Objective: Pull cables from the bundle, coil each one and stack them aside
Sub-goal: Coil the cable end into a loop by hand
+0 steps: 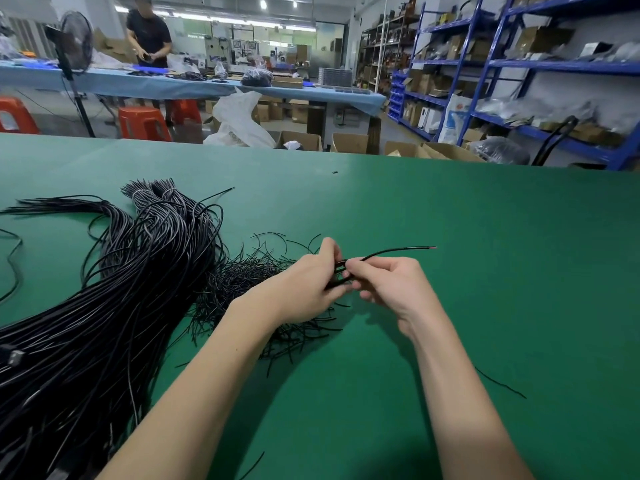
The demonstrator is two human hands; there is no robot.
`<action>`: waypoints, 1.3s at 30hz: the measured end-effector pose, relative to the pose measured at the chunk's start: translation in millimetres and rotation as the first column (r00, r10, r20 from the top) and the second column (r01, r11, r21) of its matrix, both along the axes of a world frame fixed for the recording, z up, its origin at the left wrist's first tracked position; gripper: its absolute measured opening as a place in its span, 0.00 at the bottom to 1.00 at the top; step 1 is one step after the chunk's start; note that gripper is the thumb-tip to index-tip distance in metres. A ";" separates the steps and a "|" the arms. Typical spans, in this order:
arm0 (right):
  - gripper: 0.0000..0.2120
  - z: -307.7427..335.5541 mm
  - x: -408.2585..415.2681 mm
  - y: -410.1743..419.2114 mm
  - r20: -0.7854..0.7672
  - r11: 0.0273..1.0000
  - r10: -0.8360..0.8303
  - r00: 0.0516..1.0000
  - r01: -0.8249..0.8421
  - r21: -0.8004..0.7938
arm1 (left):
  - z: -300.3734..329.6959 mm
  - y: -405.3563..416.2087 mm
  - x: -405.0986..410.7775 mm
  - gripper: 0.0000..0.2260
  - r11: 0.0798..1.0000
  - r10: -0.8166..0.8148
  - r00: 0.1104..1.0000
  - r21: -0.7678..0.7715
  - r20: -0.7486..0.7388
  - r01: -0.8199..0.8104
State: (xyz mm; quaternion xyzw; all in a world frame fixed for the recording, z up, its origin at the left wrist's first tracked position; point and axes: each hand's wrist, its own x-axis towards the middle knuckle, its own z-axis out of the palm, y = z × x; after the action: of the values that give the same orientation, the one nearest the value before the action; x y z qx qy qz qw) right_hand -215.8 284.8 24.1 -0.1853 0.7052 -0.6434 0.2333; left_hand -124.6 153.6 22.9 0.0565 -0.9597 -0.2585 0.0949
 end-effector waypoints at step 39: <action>0.11 -7.5 -13.4 15.4 0.208 0.984 0.152 0.966 -0.128 -0.124 | 1.2 11.7 1.7 0.15 0.771 -0.066 0.986 0.635 0.153 -0.047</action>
State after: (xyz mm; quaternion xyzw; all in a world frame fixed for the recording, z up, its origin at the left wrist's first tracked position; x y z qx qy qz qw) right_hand -229.2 300.2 16.5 -0.1760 0.6244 -0.6793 0.3430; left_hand -123.0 165.3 24.0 0.1018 -0.8204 -0.5625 -0.0116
